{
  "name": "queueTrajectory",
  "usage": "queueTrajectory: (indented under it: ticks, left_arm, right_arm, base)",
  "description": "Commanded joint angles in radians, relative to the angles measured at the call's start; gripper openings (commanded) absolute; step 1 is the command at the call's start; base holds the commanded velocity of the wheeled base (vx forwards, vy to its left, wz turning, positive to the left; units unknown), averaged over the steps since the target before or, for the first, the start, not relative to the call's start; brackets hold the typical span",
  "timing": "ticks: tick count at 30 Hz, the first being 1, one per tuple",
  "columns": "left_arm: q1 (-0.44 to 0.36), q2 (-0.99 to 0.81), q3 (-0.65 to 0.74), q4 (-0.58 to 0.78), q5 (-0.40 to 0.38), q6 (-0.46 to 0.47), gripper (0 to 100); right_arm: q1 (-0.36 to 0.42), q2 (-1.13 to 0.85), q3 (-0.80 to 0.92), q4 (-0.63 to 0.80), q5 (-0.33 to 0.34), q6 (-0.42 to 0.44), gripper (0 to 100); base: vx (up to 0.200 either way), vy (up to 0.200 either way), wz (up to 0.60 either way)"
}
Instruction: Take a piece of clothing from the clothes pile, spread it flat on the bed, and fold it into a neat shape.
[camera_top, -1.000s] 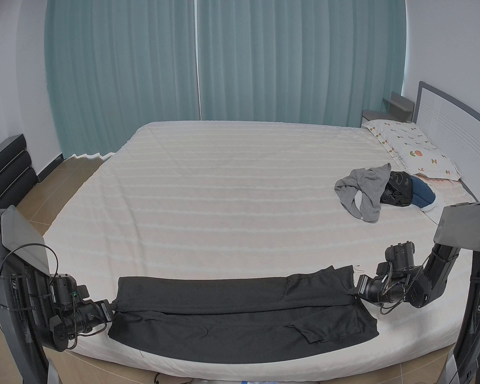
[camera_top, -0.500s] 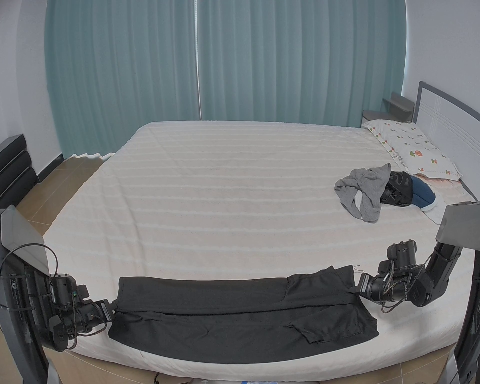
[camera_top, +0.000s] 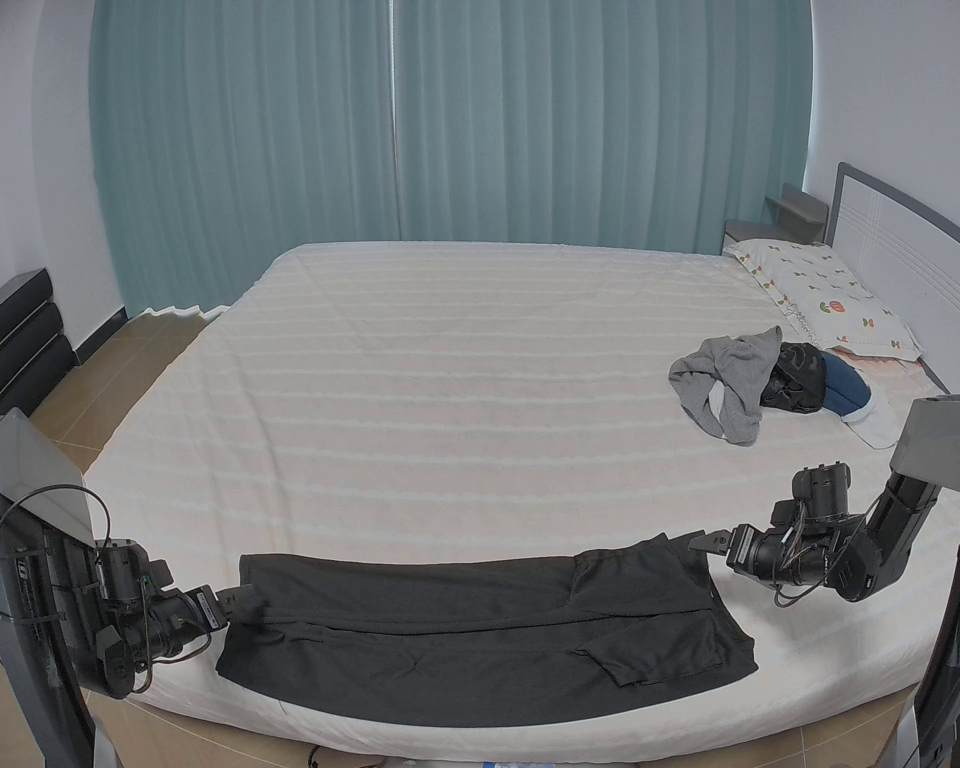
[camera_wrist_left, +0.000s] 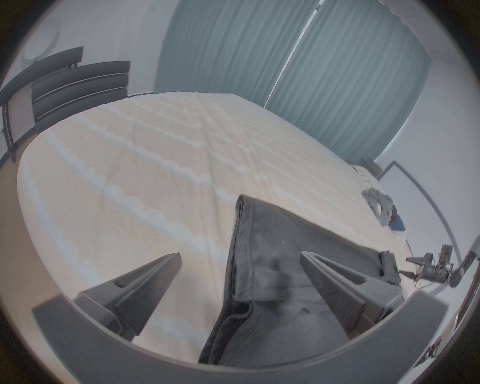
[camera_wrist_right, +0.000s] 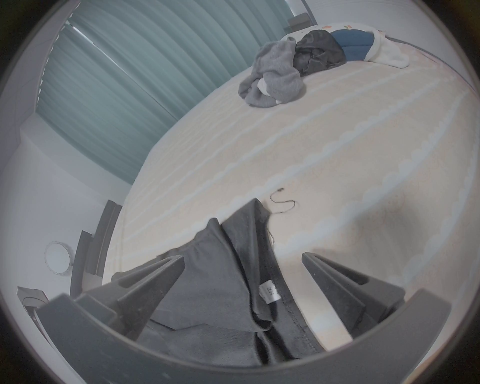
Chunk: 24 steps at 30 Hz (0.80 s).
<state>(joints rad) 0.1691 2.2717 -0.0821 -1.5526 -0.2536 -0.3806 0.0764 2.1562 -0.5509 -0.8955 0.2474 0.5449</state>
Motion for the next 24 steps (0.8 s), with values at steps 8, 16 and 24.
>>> queueTrajectory:
  ticks: [8, 16, 24]
  left_arm:
    - [0.000, -0.026, -0.120, -0.017, -0.006, -0.221, 100]
    - [-0.019, -0.011, -0.160, -0.017, -0.006, -0.368, 100]
    - [-0.053, -0.003, -0.162, -0.017, -0.009, -0.423, 100]
  right_arm:
    - [0.098, 0.002, -0.015, -0.026, 0.049, 0.018, 100]
    - [0.094, 0.122, -0.040, -0.086, 0.084, 0.009, 100]
    - [0.092, 0.172, -0.049, -0.105, 0.084, -0.008, 100]
  base:
    - [0.000, 0.000, 0.00]
    - [0.000, 0.000, 0.00]
    - [0.000, 0.000, 0.00]
